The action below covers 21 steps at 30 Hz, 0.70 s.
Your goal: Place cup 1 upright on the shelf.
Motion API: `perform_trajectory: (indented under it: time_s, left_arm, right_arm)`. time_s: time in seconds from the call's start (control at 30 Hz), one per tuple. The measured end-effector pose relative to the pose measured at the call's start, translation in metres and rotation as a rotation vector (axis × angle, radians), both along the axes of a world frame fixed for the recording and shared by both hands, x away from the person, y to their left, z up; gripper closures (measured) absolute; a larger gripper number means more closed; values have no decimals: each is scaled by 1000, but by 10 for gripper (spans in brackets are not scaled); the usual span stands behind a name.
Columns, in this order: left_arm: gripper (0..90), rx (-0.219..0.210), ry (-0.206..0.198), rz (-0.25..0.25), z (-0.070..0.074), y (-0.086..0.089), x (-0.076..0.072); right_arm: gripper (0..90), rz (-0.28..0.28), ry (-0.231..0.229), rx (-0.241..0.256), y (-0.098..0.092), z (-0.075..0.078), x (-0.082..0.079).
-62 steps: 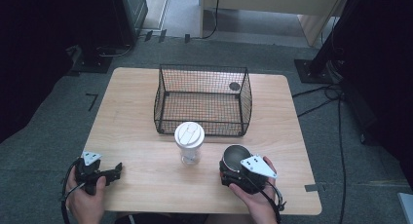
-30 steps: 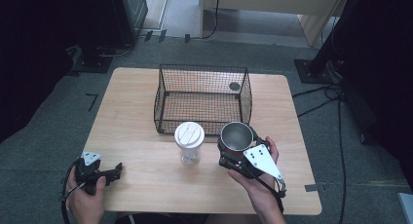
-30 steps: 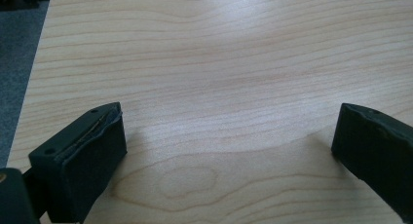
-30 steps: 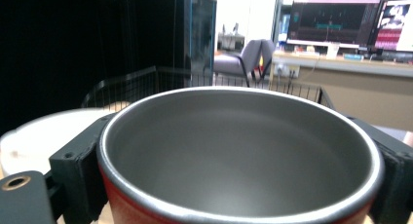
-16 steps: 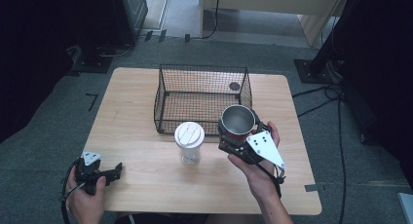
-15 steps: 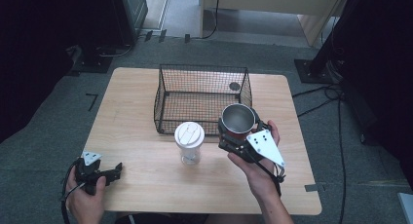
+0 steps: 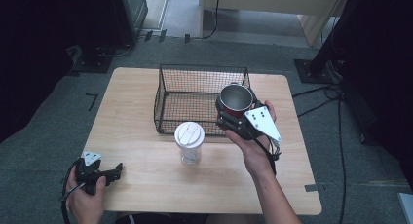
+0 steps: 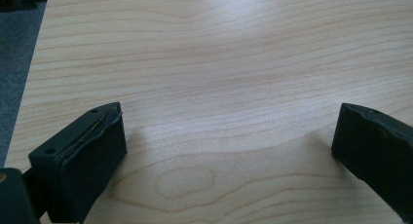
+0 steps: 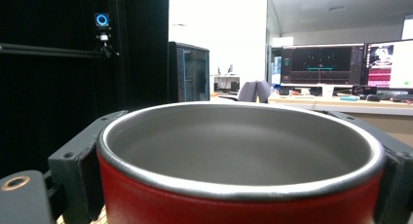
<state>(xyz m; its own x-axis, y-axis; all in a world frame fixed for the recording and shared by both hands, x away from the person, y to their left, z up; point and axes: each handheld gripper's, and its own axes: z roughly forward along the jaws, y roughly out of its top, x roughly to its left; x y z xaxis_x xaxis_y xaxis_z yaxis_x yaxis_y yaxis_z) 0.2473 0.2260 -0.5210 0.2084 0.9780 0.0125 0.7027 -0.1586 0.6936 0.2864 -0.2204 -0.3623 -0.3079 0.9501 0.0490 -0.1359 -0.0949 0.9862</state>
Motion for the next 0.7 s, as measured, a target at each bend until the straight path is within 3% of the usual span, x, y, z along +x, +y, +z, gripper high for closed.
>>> perform_trajectory:
  time_s: [0.43,0.7]
  left_arm:
    - [0,1,0,-4,0,0,0]
    - [0,1,-1,-4,0,0,0]
  right_arm:
    - [66,-40,31,26,5,-4,40]
    - [66,-75,50,17,6,-11,63]
